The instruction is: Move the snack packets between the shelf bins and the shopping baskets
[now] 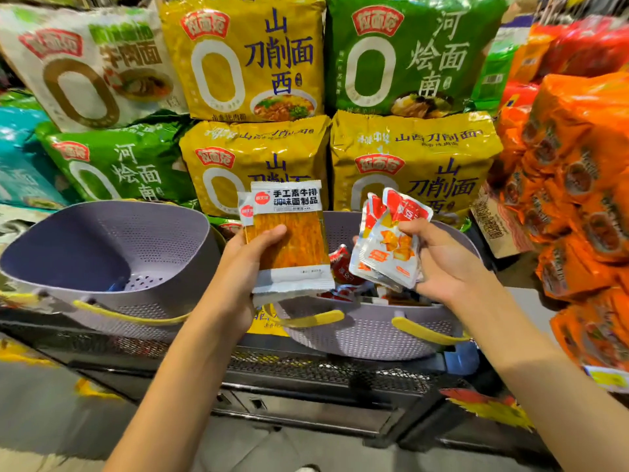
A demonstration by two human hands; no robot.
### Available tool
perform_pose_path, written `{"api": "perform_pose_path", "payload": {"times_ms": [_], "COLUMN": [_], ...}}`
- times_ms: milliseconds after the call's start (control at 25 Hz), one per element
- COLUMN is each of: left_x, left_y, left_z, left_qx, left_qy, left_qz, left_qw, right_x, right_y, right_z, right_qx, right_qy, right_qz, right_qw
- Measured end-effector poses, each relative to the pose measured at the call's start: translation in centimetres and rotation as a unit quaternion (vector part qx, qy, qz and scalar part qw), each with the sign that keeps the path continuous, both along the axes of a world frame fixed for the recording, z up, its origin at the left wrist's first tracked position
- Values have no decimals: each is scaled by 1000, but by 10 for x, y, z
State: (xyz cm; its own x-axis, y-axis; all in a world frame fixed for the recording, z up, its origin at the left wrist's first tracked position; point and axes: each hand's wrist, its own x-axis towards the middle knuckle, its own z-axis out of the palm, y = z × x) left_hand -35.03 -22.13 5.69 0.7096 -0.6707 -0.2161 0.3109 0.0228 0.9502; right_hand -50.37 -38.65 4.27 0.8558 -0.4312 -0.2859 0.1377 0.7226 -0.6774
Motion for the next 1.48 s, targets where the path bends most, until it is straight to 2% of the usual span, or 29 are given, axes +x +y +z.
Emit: {"api": "perform_pose_path", "payload": {"times_ms": [200, 440, 560, 720, 840, 1000, 1200, 1320, 1480], "left_x": [-5, 9, 32, 24, -8, -73, -181, -250, -346], "left_y": [20, 77, 109, 133, 146, 161, 181, 202, 237], "left_z": [-8, -43, -74, -122, -152, -181, -196, -201, -210], "left_qx": [-4, 8, 37, 88, 139, 192, 221, 228, 228], "left_qy": [22, 18, 32, 39, 56, 52, -42, -76, -82], "left_qz": [-68, -170, -237, -328, -428, -563, -690, -740, -769], "left_qw": [997, 985, 970, 940, 891, 802, 688, 628, 591], "right_x": [-21, -35, -25, -41, -76, -125, -183, -218, -287], "right_y": [41, 137, 204, 287, 353, 437, 536, 581, 621], "right_z": [-4, -31, -61, -112, -138, -161, -188, -198, -200], "right_qx": [-49, -88, -20, 67, 112, 162, 257, 276, 285], "right_qy": [27, 47, 53, 73, 84, 82, 99, 94, 64], "right_qz": [-42, -129, -191, -295, -404, -534, -670, -701, -741], "right_qw": [998, 987, 980, 950, 904, 825, 690, 651, 605]}}
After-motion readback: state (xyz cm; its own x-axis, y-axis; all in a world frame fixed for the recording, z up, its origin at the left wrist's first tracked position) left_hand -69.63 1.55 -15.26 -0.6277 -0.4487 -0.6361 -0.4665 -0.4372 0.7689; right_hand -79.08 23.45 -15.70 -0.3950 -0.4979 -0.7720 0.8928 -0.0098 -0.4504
